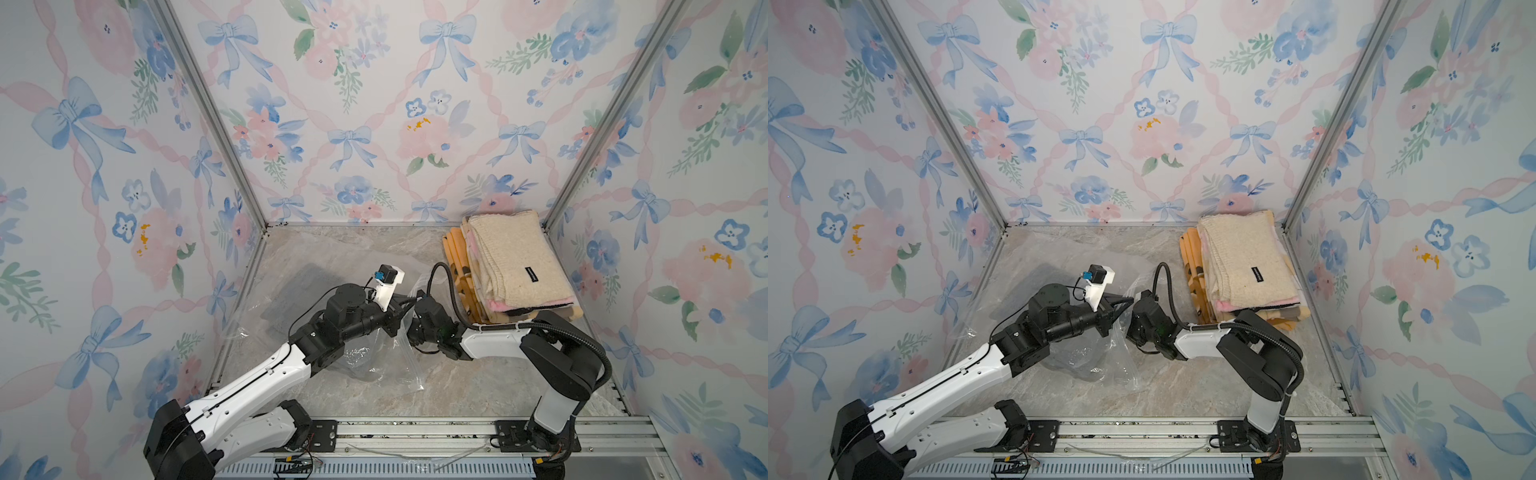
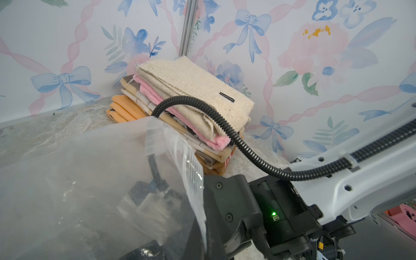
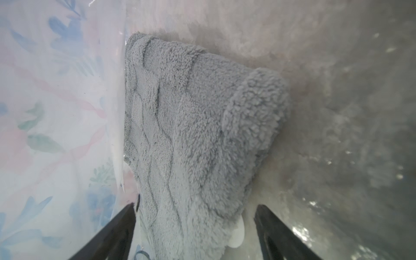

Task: Take the blanket out of the vacuum bag
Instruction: Take out the blanket from the vacuum bag.

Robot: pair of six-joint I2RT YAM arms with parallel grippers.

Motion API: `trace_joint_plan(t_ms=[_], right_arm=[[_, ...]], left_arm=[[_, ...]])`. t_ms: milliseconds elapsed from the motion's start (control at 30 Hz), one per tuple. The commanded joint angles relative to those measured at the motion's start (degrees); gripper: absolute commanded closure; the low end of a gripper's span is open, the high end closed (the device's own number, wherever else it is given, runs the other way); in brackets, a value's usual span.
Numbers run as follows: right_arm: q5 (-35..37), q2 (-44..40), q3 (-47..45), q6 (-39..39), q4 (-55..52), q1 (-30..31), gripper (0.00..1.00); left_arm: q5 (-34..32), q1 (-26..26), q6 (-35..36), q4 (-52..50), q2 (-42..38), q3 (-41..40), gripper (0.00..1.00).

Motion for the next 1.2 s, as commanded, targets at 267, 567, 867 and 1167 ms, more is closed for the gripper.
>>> trace_joint_plan(t_ms=[267,567,867,1167], right_arm=[[2.7,5.0,3.0,1.1,-3.3,1.7,0.17],[6.3,8.6,7.8,-1.0,-3.5,1.7,0.23],[5.6,13.1,12.9,-2.5,-1.7,1.6,0.51],[7.5,5.6,8.8,-9.1,-1.6,0.5,0.99]], left_arm=[[0.2,-0.9,-0.2,3.1,-0.4,0.7,1.00],[0.9,-1.1,-0.5,1.7,-1.1,1.8,1.00],[0.5,-1.2,-1.3,1.8,-1.8,1.6,1.00],[-9.5,-1.1,-3.3,1.3,-3.6,-1.4,1.00]])
